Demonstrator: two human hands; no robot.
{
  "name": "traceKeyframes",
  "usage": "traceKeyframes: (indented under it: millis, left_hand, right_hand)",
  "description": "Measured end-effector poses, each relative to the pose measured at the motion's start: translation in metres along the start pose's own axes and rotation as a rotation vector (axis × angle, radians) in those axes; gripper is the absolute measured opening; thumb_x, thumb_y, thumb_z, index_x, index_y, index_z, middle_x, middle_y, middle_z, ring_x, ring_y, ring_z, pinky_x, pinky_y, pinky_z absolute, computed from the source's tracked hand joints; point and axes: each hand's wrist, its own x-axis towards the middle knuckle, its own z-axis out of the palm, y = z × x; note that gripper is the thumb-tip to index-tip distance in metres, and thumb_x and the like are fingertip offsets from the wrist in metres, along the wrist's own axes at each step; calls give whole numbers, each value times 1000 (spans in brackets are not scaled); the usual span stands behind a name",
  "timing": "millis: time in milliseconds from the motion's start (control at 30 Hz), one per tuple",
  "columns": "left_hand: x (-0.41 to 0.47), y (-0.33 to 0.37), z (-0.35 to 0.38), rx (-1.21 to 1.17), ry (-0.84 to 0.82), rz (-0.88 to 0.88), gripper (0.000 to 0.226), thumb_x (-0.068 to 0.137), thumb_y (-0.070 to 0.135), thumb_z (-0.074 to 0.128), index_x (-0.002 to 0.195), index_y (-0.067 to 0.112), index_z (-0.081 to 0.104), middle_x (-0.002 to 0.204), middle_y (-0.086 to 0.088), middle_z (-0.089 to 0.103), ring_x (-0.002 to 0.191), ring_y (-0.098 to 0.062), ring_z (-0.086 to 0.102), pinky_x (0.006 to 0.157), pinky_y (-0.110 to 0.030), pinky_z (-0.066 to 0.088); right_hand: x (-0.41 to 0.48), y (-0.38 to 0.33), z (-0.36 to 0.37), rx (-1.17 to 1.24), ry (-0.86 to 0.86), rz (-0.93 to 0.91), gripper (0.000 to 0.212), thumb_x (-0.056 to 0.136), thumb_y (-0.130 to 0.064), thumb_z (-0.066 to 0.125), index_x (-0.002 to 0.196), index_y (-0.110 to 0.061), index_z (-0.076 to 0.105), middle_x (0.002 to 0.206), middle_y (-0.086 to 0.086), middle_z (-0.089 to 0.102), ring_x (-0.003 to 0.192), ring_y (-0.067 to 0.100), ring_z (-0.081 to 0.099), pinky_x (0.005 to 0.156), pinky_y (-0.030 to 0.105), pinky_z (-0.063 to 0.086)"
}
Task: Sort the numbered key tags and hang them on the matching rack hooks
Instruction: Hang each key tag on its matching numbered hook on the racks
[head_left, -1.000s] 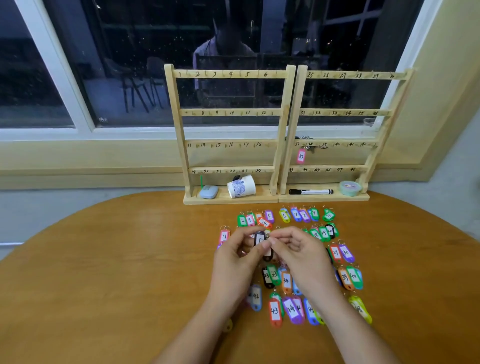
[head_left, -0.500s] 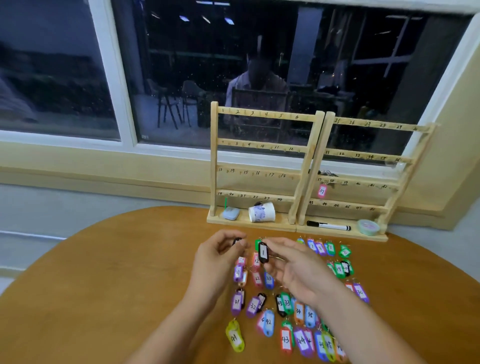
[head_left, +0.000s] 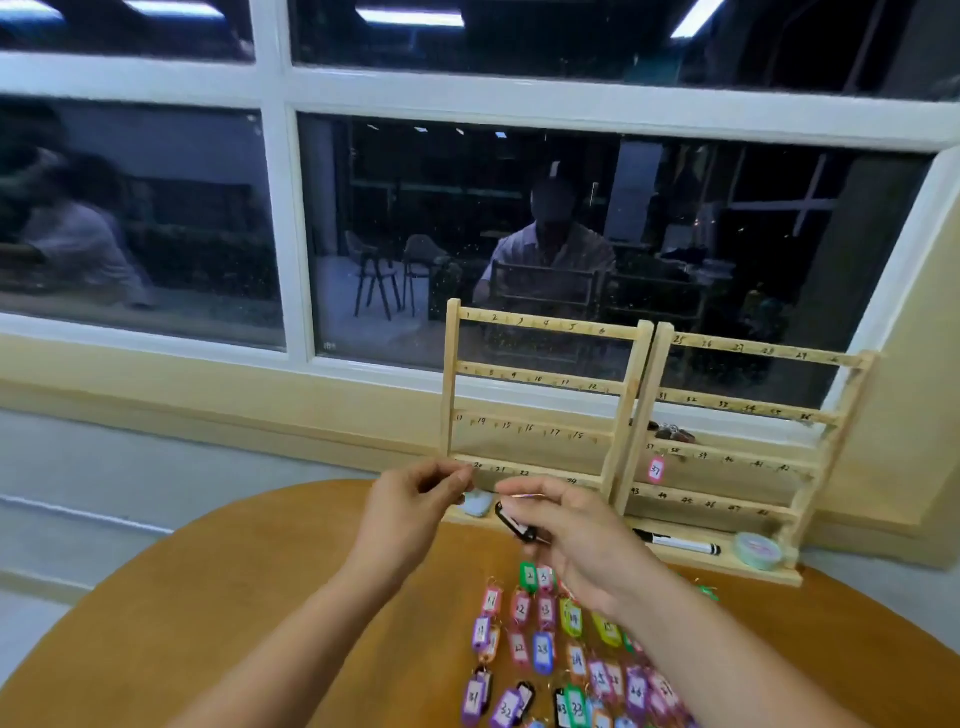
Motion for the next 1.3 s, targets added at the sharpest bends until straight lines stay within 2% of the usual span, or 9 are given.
traceKeyframes:
  millis: [133, 233, 367, 500, 600, 800, 967, 1167, 1300]
  left_hand:
    - [38, 15, -8, 38, 36, 61, 10, 100, 23, 75, 105, 27, 82, 96, 10, 82, 91, -5, 75, 87, -30, 60]
    - [74, 31, -10, 13, 87, 72, 9, 98, 22, 78, 106, 24, 80, 96, 7, 81, 90, -9, 76, 91, -36, 62]
    - [127, 56, -5, -17, 180, 109, 10, 96, 21, 81, 105, 21, 77, 96, 4, 82, 92, -13, 78, 94, -41, 63]
    - [170, 71, 5, 4, 241, 154, 12, 94, 22, 81, 102, 30, 76, 97, 9, 81, 95, -14, 78, 95, -46, 62]
    - [188, 73, 12, 38, 281, 164, 11, 95, 24, 81, 101, 31, 76, 91, 10, 81, 90, -12, 77, 93, -46, 63]
    - [200, 64, 21, 56, 295, 176, 9, 95, 24, 81, 99, 32, 79, 91, 14, 79, 87, -12, 76, 92, -46, 64]
    - [201, 63, 21, 53, 305, 197, 10, 97, 24, 79, 103, 31, 80, 89, 12, 79, 85, -7, 75, 90, -43, 64]
    - [204, 56, 21, 61, 305, 271, 12, 95, 29, 81, 107, 31, 81, 95, 16, 79, 91, -5, 73, 89, -39, 63]
    - [206, 47, 23, 16, 291, 257, 10, 94, 27, 83, 103, 31, 83, 102, 17, 80, 102, 7, 70, 99, -34, 59]
  right_hand:
    - [17, -30, -4, 36, -75, 11, 20, 99, 3, 67, 118, 3, 72, 98, 21, 75, 85, 26, 74, 70, 31, 62]
    - [33, -50, -4, 35, -98, -28, 19, 98, 6, 66, 117, 6, 70, 101, 22, 78, 95, 31, 78, 74, 29, 63]
    - [54, -78, -6, -64, -60, -142, 15, 98, 5, 68, 112, 2, 73, 103, 22, 79, 97, 31, 79, 80, 31, 64]
    - [75, -101, -10, -270, 58, -334, 12, 98, -1, 73, 101, -10, 79, 101, 12, 79, 91, 18, 80, 72, 26, 61]
    - [96, -112, -16, -393, 142, -430, 18, 97, -5, 74, 96, -22, 81, 94, 1, 79, 91, 16, 77, 75, 31, 65]
    - [132, -127, -15, -454, 226, -520, 22, 96, -11, 77, 93, -31, 82, 92, -9, 79, 90, 13, 74, 80, 37, 64]
    - [149, -137, -6, -421, 261, -525, 19, 96, -10, 76, 95, -29, 81, 87, -9, 77, 90, 14, 75, 80, 39, 65]
    - [162, -142, 9, -423, 264, -546, 21, 97, -11, 75, 96, -30, 81, 87, -11, 76, 91, 9, 73, 84, 41, 65]
    - [172, -144, 17, -420, 277, -546, 19, 97, -9, 74, 99, -27, 81, 91, -9, 76, 93, 11, 74, 84, 42, 65]
